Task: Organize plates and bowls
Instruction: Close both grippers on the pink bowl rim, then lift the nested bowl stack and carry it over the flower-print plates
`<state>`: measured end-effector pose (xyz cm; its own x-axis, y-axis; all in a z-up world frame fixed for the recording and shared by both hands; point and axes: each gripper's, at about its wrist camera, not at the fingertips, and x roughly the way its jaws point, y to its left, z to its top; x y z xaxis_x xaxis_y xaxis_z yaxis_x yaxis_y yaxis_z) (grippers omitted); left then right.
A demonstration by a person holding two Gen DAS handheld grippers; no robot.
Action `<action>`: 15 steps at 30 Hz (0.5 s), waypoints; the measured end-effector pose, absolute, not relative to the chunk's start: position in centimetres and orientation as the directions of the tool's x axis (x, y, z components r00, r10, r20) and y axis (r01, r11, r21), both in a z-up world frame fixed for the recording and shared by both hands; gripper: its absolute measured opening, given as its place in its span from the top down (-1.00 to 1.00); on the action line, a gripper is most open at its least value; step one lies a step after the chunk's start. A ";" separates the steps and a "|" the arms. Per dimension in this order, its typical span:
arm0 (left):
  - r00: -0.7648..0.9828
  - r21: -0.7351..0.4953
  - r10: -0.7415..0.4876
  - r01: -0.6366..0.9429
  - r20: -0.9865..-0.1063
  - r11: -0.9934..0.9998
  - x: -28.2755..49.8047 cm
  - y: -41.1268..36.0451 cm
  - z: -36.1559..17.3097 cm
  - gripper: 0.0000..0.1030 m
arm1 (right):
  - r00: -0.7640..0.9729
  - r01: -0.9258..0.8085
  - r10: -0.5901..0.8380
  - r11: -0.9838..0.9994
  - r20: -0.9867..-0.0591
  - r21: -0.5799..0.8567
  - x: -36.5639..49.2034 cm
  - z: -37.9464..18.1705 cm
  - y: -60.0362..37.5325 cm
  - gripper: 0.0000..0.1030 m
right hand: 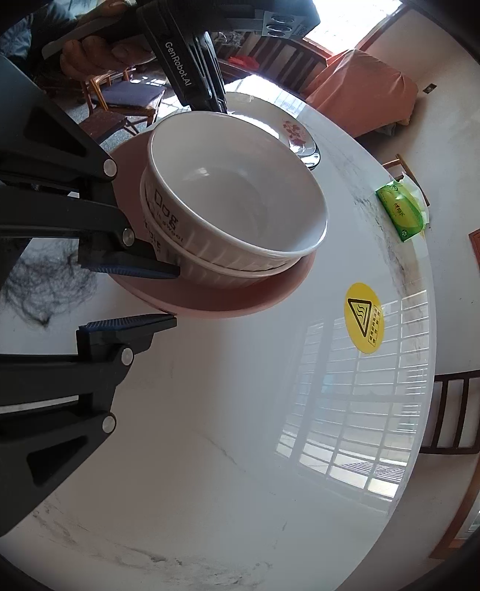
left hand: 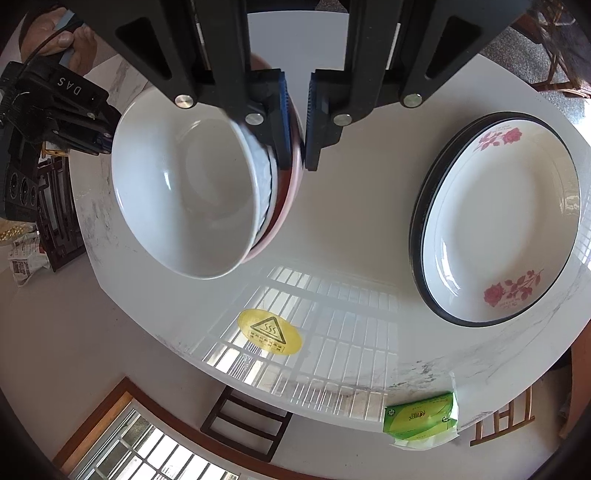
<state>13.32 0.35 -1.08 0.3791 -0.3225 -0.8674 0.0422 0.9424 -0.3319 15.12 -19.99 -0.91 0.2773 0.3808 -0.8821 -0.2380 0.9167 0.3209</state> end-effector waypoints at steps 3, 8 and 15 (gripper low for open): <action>0.390 -0.318 -0.312 0.052 -0.866 0.947 12.8 0.2 -0.9 0.87 | 0.291 -0.232 0.410 0.907 -0.864 0.351 14.7 -0.9 -20.3 0.63; 0.389 -0.321 -0.314 0.047 -0.866 0.946 12.6 0.4 -1.0 0.87 | 0.311 -0.222 0.431 0.900 -0.847 0.376 14.1 -1.2 -20.4 0.63; 0.396 -0.323 -0.314 0.045 -0.863 0.945 12.5 0.8 -0.7 0.87 | 0.324 -0.206 0.448 0.893 -0.833 0.400 13.6 -1.4 -20.5 0.63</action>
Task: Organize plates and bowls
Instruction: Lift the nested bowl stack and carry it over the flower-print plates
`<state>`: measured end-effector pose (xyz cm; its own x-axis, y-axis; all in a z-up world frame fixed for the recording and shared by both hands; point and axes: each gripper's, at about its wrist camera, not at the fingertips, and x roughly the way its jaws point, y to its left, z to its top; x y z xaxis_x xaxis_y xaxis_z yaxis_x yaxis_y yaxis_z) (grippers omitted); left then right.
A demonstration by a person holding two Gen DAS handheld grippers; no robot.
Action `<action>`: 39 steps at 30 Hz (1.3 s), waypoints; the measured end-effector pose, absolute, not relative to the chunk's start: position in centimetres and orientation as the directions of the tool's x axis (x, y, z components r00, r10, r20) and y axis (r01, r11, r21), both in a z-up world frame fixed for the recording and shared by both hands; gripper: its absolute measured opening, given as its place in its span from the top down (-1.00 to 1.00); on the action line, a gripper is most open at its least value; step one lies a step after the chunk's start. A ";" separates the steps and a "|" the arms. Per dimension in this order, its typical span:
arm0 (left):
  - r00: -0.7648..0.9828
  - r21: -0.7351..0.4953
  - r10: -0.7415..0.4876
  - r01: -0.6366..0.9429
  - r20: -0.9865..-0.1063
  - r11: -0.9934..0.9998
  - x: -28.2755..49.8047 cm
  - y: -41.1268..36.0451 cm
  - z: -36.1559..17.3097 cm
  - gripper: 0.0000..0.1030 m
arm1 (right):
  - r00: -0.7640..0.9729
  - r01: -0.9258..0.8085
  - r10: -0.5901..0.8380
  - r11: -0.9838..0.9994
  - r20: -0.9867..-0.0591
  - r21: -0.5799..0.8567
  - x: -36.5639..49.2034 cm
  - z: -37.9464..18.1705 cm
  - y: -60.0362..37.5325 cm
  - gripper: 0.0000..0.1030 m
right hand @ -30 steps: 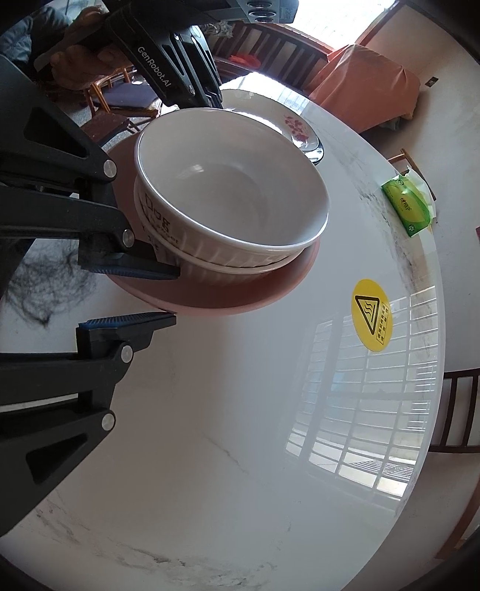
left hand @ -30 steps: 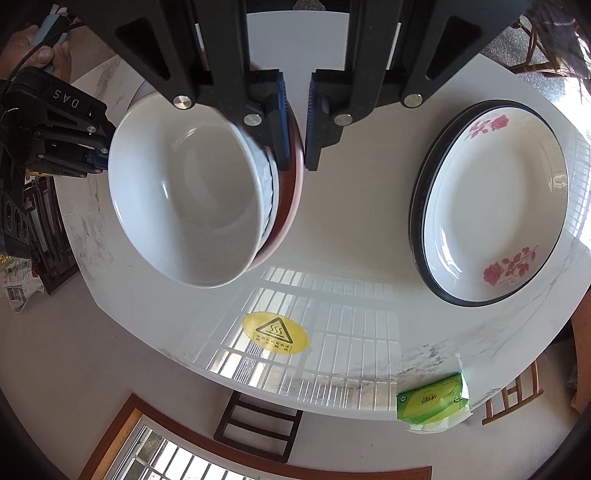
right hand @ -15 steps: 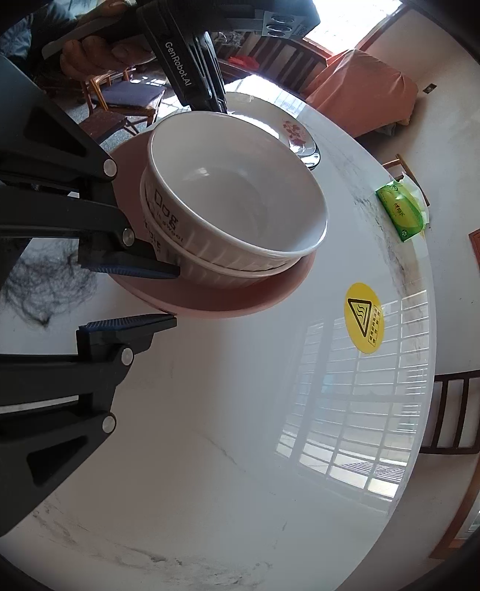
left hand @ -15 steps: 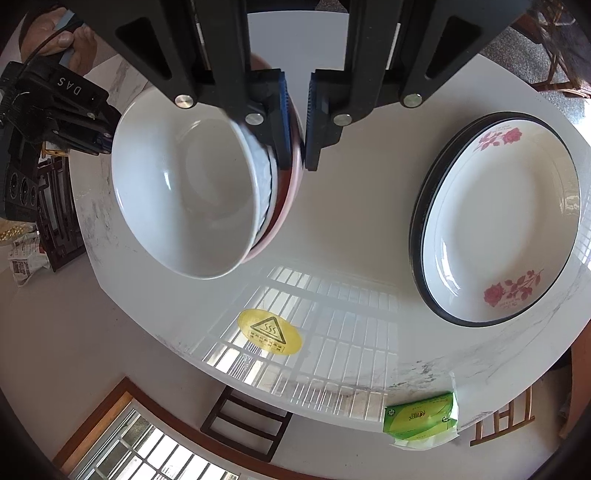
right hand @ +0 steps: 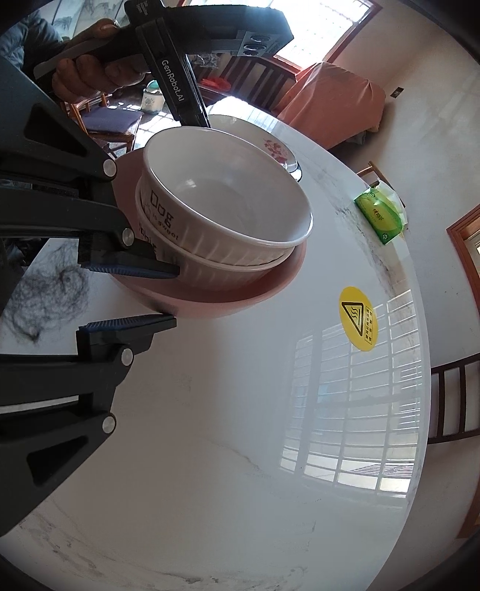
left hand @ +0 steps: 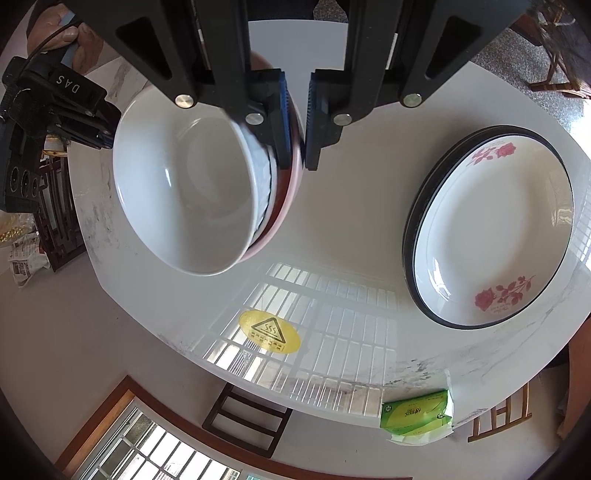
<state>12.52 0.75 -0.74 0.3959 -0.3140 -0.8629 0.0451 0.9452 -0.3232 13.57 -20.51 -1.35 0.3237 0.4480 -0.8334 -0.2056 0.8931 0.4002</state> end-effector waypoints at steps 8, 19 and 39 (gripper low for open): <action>0.421 -0.322 -0.306 0.033 -0.854 0.946 12.2 1.5 0.1 0.87 | 0.346 -0.212 0.465 0.885 -0.815 0.415 13.3 -0.8 -20.4 0.63; 0.457 -0.316 -0.286 0.013 -0.842 0.949 11.4 2.5 1.6 0.87 | 0.355 -0.230 0.489 0.872 -0.797 0.432 13.1 0.1 -19.5 0.63; 0.501 -0.283 -0.235 -0.022 -0.833 0.959 10.4 3.9 3.5 0.89 | 0.355 -0.259 0.516 0.856 -0.780 0.448 13.2 0.9 -17.9 0.63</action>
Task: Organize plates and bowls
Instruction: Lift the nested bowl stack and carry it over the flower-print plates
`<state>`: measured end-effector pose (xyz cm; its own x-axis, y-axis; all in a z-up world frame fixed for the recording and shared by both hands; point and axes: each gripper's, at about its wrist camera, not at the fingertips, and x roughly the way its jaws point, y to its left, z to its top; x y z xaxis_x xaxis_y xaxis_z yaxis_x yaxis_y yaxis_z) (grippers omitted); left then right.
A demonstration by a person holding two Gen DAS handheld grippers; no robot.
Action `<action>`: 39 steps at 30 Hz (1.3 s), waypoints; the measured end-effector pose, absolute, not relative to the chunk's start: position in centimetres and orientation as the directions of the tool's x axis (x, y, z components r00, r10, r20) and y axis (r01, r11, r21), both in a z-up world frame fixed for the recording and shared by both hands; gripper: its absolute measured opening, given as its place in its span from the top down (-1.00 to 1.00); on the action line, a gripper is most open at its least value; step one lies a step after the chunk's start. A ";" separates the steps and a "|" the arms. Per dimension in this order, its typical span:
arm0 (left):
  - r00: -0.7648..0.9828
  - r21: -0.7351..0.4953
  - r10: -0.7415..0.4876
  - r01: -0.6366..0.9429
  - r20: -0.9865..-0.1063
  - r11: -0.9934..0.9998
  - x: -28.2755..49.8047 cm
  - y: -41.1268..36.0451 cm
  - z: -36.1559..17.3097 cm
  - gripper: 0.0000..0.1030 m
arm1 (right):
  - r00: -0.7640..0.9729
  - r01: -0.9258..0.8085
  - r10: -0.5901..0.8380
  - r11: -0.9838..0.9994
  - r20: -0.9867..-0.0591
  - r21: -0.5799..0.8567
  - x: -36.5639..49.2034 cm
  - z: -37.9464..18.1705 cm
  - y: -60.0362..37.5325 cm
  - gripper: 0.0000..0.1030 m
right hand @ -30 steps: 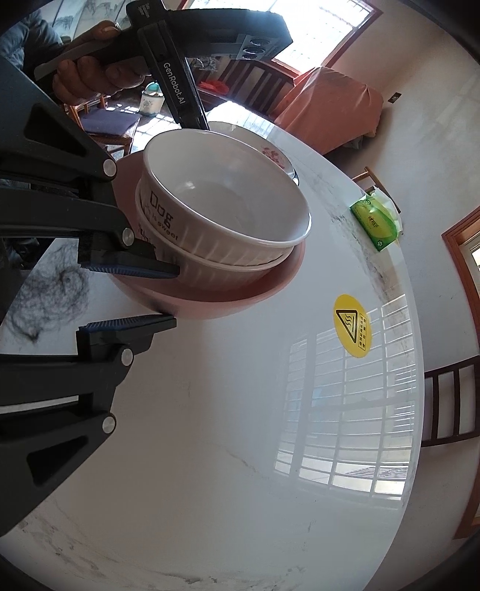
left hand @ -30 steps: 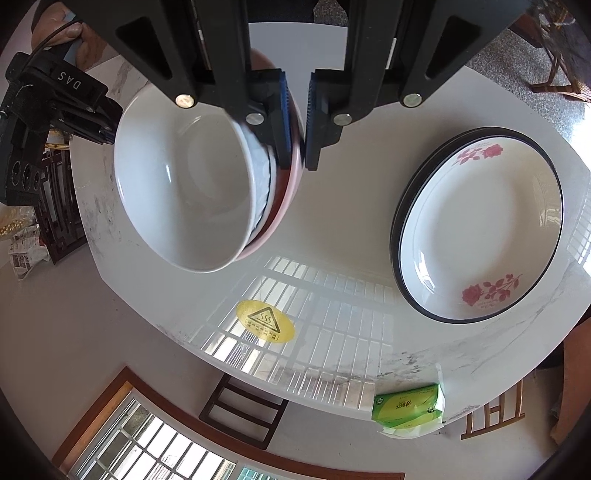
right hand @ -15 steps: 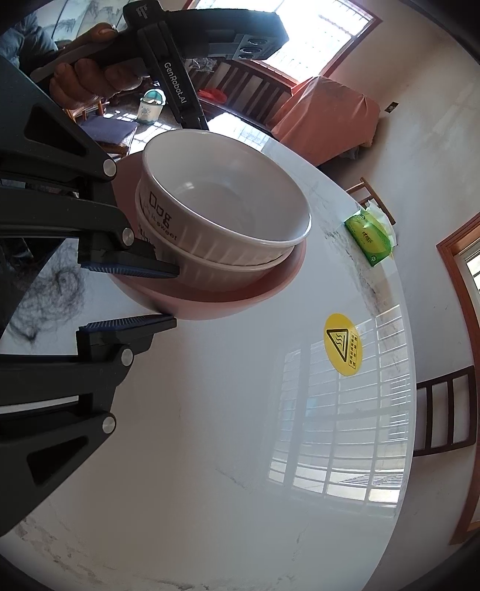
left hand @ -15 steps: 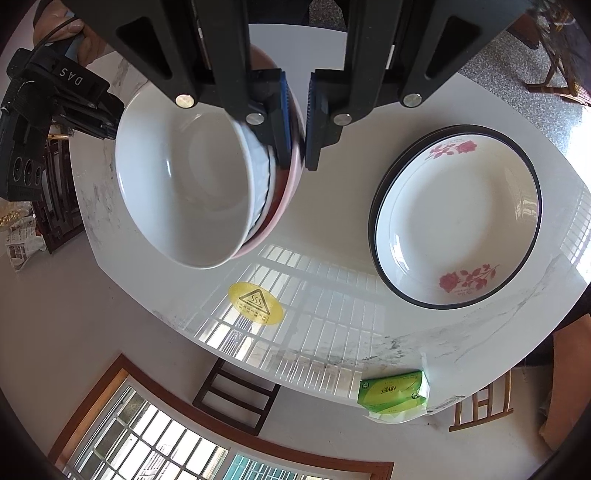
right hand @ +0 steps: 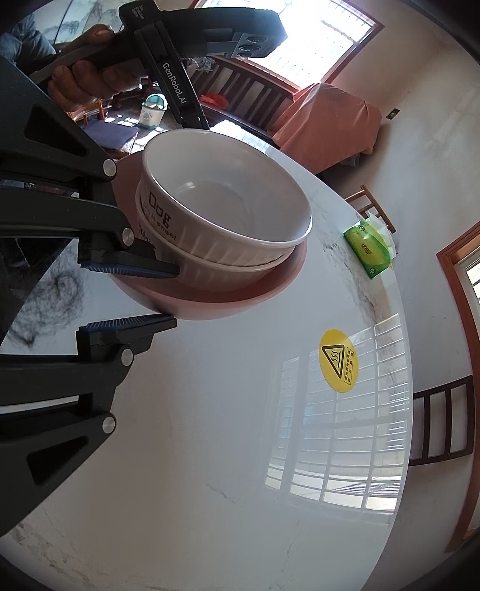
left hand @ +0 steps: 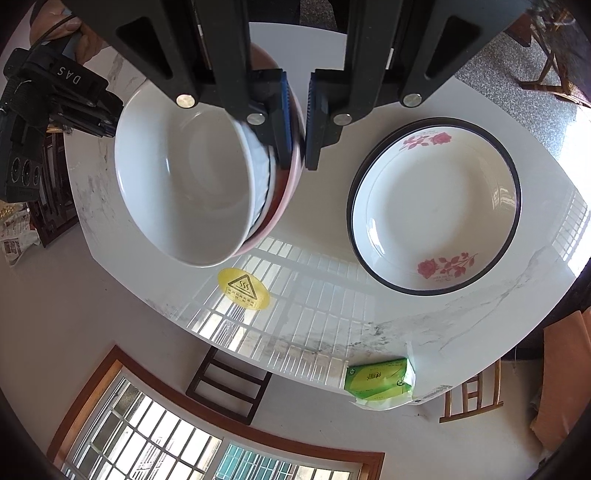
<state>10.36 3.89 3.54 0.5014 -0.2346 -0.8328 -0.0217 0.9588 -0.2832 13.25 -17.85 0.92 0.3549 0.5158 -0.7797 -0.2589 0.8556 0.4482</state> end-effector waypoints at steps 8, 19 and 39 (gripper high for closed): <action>0.515 -0.276 -0.216 -0.042 -0.829 0.960 10.1 5.1 4.1 0.91 | 0.353 -0.273 0.523 0.851 -0.776 0.449 13.4 1.5 -16.7 0.63; 0.539 -0.269 -0.185 -0.080 -0.821 0.960 10.0 7.3 5.1 0.92 | 0.350 -0.307 0.534 0.841 -0.769 0.445 14.1 2.7 -14.5 0.63; 0.563 -0.261 -0.117 -0.183 -0.818 0.948 10.7 14.0 5.7 0.93 | 0.299 -0.376 0.568 0.809 -0.767 0.452 16.8 3.5 -8.2 0.63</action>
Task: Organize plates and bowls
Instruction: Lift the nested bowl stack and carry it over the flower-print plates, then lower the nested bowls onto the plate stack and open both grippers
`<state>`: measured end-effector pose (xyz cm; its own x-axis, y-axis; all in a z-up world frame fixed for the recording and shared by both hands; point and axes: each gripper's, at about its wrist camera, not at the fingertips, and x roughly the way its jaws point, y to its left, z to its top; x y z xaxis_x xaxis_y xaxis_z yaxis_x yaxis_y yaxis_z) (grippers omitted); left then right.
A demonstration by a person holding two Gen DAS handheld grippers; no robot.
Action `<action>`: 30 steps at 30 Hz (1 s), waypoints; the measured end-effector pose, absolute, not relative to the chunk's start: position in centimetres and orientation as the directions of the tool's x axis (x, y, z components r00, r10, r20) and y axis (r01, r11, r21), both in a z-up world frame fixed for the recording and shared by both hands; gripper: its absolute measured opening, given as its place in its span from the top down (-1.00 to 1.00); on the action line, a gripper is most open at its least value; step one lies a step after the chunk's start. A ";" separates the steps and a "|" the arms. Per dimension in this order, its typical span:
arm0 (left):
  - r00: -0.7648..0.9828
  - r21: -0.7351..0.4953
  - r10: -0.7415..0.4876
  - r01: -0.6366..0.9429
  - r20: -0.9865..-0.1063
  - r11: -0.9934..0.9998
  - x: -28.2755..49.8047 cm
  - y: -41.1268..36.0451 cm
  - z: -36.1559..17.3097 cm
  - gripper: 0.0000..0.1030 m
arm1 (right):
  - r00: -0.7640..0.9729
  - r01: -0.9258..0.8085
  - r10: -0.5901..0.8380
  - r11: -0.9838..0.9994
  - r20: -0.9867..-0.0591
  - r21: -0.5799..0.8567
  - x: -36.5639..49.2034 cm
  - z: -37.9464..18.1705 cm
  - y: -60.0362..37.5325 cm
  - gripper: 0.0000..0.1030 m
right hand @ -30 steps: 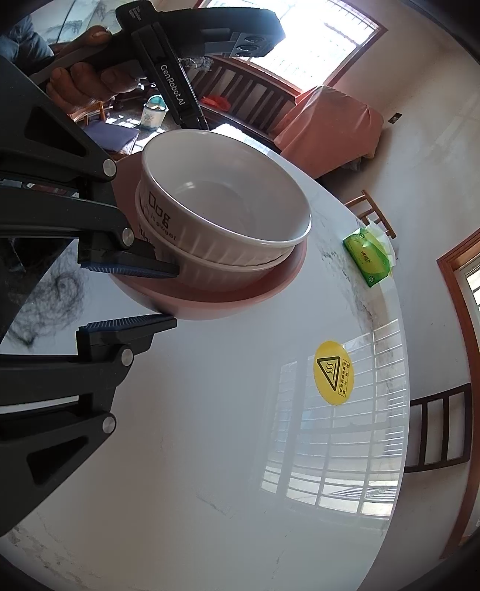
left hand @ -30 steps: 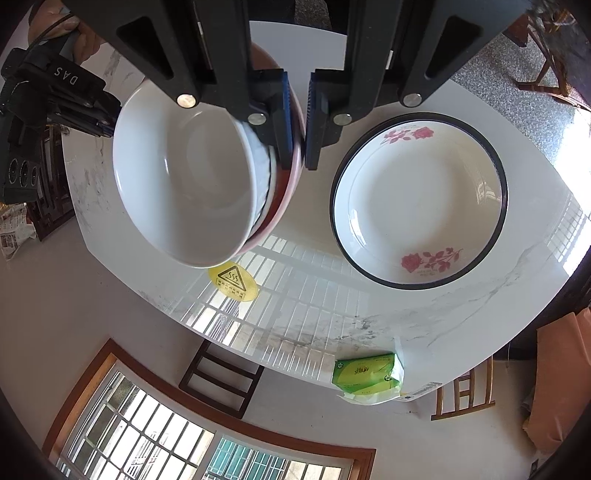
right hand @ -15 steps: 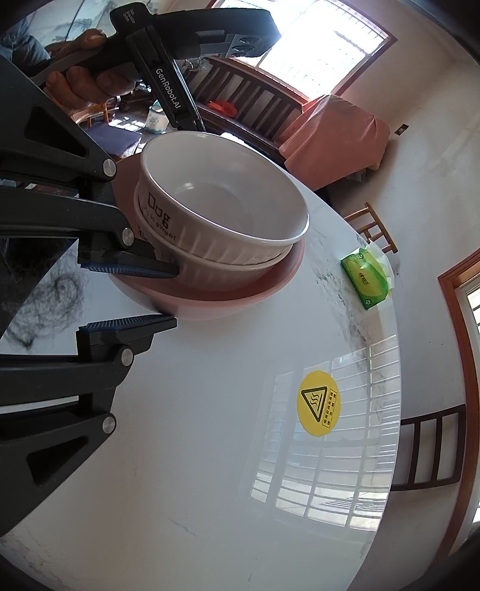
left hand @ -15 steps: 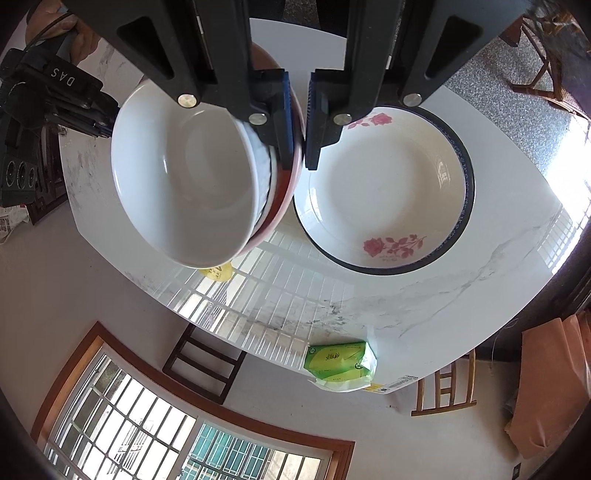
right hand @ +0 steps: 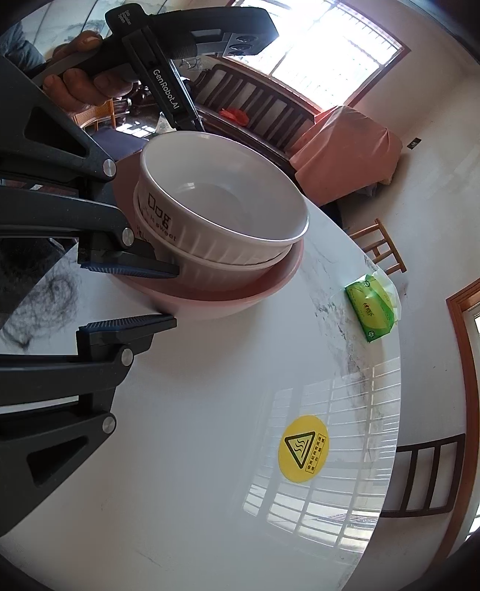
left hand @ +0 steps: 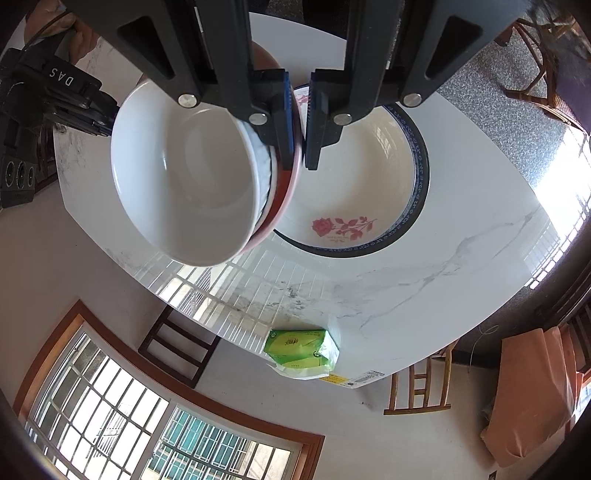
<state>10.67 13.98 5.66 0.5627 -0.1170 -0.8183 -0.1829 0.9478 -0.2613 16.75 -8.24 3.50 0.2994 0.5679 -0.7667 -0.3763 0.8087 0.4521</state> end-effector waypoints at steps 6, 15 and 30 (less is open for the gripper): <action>0.566 -0.256 -0.097 -0.209 -0.818 0.944 10.9 15.8 5.7 0.93 | 0.283 -0.396 0.577 0.798 -0.766 0.455 17.7 3.5 -6.2 0.63; 0.557 -0.257 -0.082 -0.245 -0.827 0.935 11.7 18.2 4.8 0.93 | 0.251 -0.415 0.588 0.783 -0.769 0.463 19.2 3.0 -3.5 0.63; 0.544 -0.265 -0.077 -0.276 -0.836 0.924 12.4 20.4 3.7 0.93 | 0.212 -0.421 0.594 0.772 -0.776 0.476 20.6 2.0 -1.3 0.63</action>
